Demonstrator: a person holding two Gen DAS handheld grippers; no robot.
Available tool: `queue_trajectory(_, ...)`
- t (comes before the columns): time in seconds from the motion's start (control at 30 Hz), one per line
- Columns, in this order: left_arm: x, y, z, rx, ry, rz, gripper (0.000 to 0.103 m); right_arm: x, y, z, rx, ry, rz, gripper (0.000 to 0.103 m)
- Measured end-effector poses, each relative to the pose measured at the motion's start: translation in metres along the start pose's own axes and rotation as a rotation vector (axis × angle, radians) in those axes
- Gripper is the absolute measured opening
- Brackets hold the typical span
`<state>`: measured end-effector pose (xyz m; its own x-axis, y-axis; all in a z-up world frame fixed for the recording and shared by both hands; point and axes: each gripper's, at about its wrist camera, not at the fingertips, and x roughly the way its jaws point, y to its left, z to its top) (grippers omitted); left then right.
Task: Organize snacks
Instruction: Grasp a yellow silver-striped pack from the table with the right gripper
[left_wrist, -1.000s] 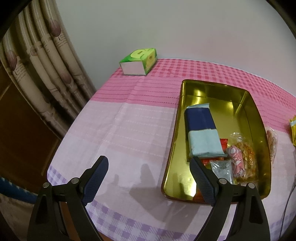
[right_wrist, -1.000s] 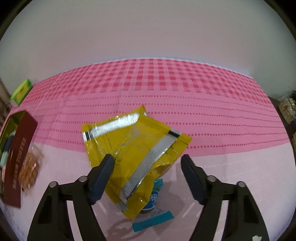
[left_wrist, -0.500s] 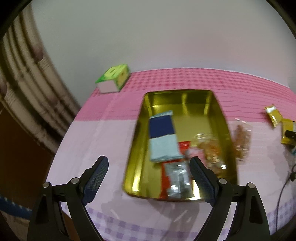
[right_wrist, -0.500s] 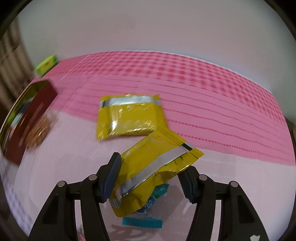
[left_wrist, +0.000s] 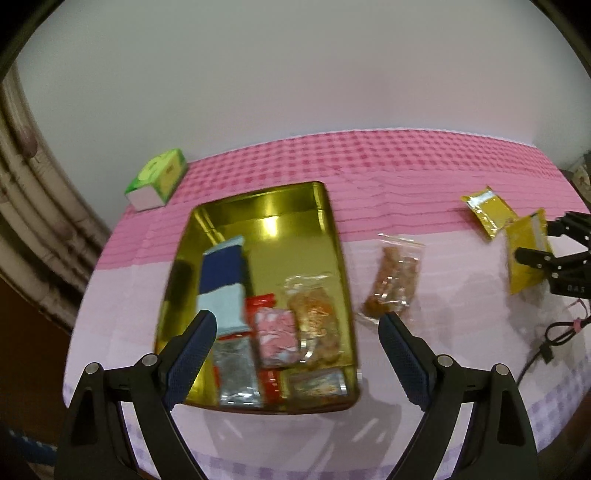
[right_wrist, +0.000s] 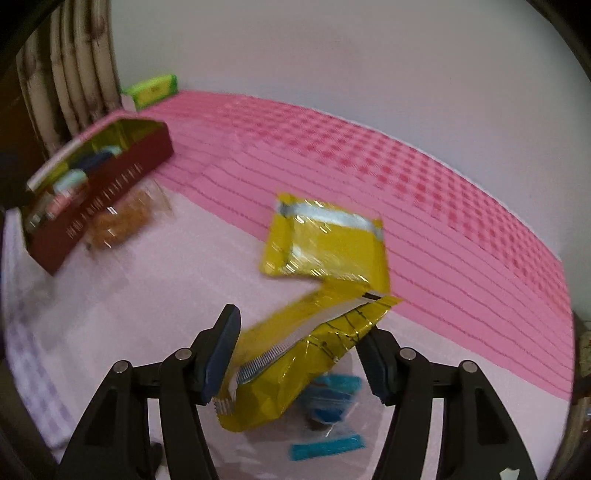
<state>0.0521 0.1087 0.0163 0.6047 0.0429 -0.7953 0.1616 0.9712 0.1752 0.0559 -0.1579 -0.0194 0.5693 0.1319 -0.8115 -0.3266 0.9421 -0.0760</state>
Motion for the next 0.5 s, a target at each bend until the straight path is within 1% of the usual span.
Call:
queue_trajectory(0.07,0.000,-0.003,-0.002,-0.004,0.008,-0.008,0.089,0.001,0.006,0.005,0.019,-0.007,0.038,0.059)
queue_trajectory(0.13,0.002,-0.005,-0.002,-0.006,0.013,-0.014,0.089,0.006,0.011,0.007,0.036,-0.003,0.056,0.058)
queue_trajectory(0.2,0.002,-0.006,-0.003,-0.013,0.017,-0.021,0.089,0.011,0.016,0.005,0.053,0.014,0.031,0.058)
queue_trajectory(0.23,0.003,-0.005,-0.003,-0.015,0.020,-0.026,0.089,0.013,0.016,0.003,0.078,0.015,0.030,0.058)
queue_trajectory(0.27,0.004,-0.006,-0.004,-0.017,0.022,-0.029,0.089,0.015,0.016,0.002,0.106,0.010,0.048,0.057)
queue_trajectory(0.33,0.006,-0.006,-0.005,-0.018,0.029,-0.031,0.089,0.016,0.015,-0.002,0.152,-0.006,0.061,0.049)
queue_trajectory(0.43,0.006,-0.009,-0.005,-0.015,0.030,-0.040,0.089,0.020,0.016,-0.007,0.173,0.004,0.093,0.047)
queue_trajectory(0.47,0.005,-0.010,-0.005,-0.013,0.027,-0.043,0.089,0.019,0.018,-0.008,0.171,-0.004,0.096,0.046)
queue_trajectory(0.5,0.004,-0.010,-0.005,-0.010,0.023,-0.045,0.089,0.014,0.020,-0.009,0.166,-0.026,0.078,0.047)
